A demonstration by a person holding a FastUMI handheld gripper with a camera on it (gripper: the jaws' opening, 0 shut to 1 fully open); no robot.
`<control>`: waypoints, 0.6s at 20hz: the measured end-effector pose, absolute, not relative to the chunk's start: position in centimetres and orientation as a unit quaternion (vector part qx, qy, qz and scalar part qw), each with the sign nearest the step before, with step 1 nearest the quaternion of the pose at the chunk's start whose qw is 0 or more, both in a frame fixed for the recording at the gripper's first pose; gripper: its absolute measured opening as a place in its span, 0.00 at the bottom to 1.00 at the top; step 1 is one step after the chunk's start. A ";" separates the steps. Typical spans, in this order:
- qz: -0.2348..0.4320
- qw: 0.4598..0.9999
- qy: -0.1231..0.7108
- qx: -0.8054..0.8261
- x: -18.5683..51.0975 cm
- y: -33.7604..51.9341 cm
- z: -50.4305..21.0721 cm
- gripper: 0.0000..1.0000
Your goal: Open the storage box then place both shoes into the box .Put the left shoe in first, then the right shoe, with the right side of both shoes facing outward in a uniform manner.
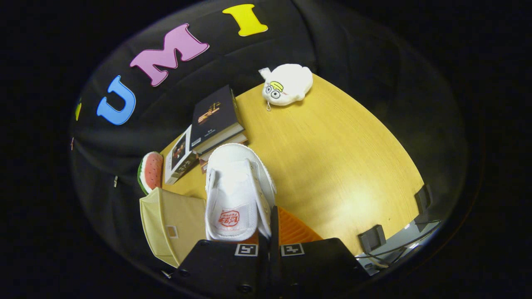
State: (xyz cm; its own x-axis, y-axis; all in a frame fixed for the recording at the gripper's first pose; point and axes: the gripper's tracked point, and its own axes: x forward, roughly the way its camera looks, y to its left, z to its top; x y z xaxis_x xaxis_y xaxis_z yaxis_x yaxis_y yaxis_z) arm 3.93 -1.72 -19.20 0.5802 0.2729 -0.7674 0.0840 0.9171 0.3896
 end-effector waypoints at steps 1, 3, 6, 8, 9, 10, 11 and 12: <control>0.060 0.870 0.448 0.199 3.5 -0.4 -18.2 0.05; 0.076 0.872 0.437 0.208 2.5 2.9 -16.4 0.05; 0.099 0.867 0.430 0.230 1.4 7.8 -14.8 0.05; 0.112 0.863 0.429 0.242 0.7 10.6 -14.0 0.05; 0.118 0.862 0.429 0.245 0.4 11.9 -13.8 0.05; 0.122 0.860 0.429 0.248 0.1 13.1 -13.6 0.05; 0.126 0.858 0.430 0.249 -0.2 14.2 -13.3 0.05; 0.129 0.857 0.431 0.252 -0.4 15.4 -13.1 0.05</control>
State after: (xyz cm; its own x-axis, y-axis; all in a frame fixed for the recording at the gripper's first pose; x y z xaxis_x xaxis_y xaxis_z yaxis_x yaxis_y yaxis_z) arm -0.43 15.39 -13.14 0.5946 0.4388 -0.6738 -0.0044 0.8397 0.5430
